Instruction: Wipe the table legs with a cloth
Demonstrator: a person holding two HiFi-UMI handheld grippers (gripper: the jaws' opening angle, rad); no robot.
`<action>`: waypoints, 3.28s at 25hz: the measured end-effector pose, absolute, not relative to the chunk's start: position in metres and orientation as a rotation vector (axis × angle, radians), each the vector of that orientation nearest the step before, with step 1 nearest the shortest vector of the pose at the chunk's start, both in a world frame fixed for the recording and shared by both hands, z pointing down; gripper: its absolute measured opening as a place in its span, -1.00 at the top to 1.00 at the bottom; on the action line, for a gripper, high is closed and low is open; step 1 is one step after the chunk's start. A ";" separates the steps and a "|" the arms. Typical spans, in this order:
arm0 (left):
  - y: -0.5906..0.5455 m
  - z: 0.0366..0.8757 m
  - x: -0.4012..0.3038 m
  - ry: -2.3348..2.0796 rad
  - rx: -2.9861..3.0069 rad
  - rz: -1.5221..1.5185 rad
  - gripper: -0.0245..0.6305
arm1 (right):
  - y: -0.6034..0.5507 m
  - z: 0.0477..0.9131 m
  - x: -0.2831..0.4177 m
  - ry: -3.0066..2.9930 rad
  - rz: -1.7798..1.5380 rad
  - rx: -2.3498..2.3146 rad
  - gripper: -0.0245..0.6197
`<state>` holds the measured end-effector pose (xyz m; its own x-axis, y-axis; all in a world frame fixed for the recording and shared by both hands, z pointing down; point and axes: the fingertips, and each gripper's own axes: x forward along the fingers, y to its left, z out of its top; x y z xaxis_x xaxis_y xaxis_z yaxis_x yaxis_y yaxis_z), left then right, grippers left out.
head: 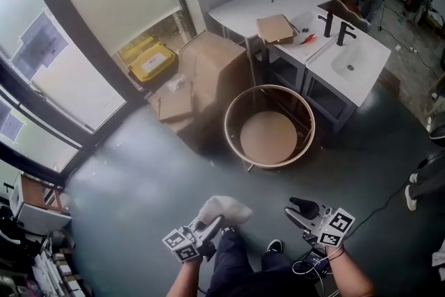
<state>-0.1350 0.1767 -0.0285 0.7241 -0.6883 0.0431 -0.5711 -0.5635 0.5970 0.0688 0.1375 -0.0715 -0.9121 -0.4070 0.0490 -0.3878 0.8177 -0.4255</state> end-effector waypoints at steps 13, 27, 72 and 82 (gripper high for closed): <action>0.050 0.066 -0.246 -0.711 2.362 -0.150 0.78 | 0.020 -0.028 -0.031 3.004 -0.693 -0.965 0.56; 0.018 0.170 -0.127 -0.787 2.398 -0.041 0.78 | -0.002 0.129 0.050 3.111 -0.749 -0.784 0.52; -0.080 0.667 -0.046 -0.997 2.672 -0.001 0.78 | -0.086 0.647 0.013 3.438 -0.265 -0.398 0.52; -0.089 0.688 -0.027 -1.027 2.751 0.008 0.78 | -0.105 0.675 0.027 3.389 -0.198 -0.480 0.51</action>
<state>-0.0265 -0.0892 0.6878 0.7579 -0.6478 0.0765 -0.6489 -0.7369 0.1893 0.0265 -0.1050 0.6748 -0.9208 -0.2551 0.2952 -0.2877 0.9550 -0.0721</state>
